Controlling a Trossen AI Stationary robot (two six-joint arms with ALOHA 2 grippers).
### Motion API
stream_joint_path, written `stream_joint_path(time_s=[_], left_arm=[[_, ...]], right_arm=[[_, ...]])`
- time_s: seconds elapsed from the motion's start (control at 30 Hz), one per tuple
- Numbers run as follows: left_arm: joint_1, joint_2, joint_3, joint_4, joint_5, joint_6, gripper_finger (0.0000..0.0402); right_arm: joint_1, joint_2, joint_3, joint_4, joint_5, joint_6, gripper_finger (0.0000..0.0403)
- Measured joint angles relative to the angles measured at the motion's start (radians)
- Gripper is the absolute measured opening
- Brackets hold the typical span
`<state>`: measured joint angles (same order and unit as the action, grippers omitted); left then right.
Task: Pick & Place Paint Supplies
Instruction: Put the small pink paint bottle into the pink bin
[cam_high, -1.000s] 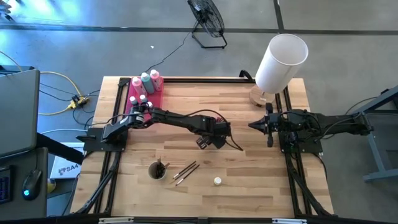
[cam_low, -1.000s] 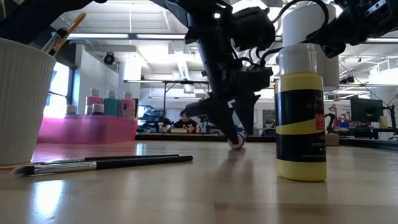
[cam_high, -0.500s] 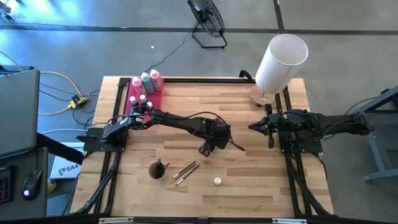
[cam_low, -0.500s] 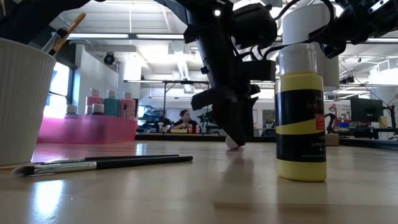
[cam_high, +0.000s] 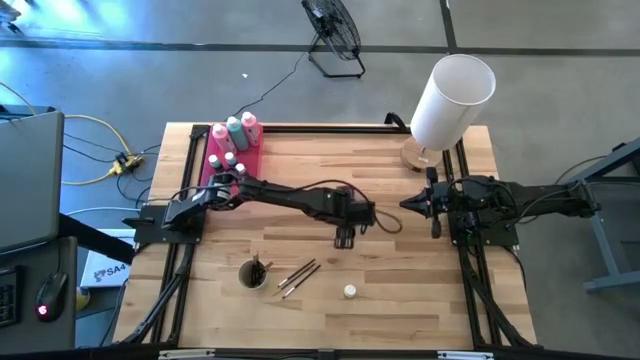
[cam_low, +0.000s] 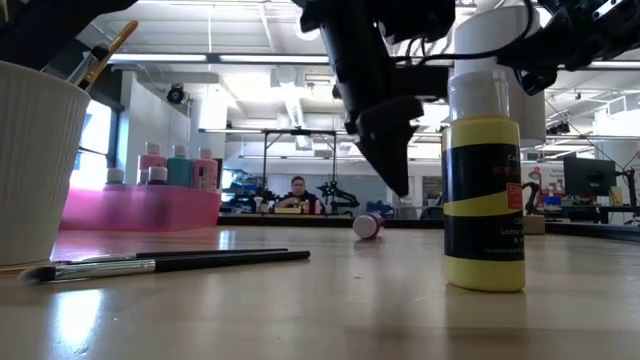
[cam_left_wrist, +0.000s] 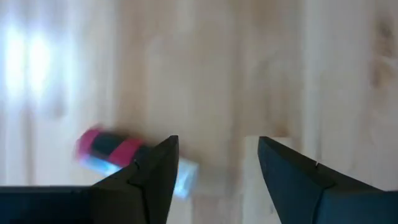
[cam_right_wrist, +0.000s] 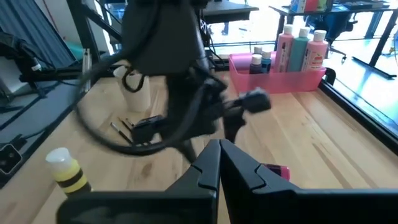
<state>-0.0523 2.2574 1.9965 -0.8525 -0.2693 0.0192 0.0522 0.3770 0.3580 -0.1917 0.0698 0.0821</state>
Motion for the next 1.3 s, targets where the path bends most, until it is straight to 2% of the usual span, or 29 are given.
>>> stream_joint_path(time_s=[0.17,0.37,0.53,0.67,0.9,1.07,1.23,1.3], left_arm=[[0.016,-0.001,0.067,-0.174,-0.016,-0.361,0.0214],[0.065,0.003,0.071,-0.23,0.092,-0.754,0.0214],[0.109,0.023,0.067,-0.223,0.161,-0.938,0.0214],[0.119,0.018,0.069,-0.209,0.137,-1.073,0.0214],[0.117,0.018,0.069,-0.125,0.173,-1.134,0.0214],[0.118,0.04,0.067,-0.143,0.151,-1.16,0.0214],[0.118,0.093,0.067,-0.135,0.162,-1.175,0.0214],[0.118,0.126,0.068,-0.075,0.174,-1.171,0.0214]], right_arm=[[0.018,-0.038,0.0,0.0,-0.036,-0.006,0.0002],[0.034,-0.081,0.0,0.002,-0.039,-0.028,0.0002],[0.035,-0.101,0.001,0.005,-0.042,-0.035,0.0002],[0.035,-0.101,0.001,0.004,-0.047,-0.049,0.0002],[0.035,-0.101,0.001,0.004,-0.048,-0.053,0.0002],[0.035,-0.101,0.001,0.004,-0.054,-0.052,0.0002],[0.035,-0.101,0.001,0.014,-0.091,-0.049,0.0002],[0.035,-0.101,0.001,0.016,-0.1,-0.049,0.0002]])
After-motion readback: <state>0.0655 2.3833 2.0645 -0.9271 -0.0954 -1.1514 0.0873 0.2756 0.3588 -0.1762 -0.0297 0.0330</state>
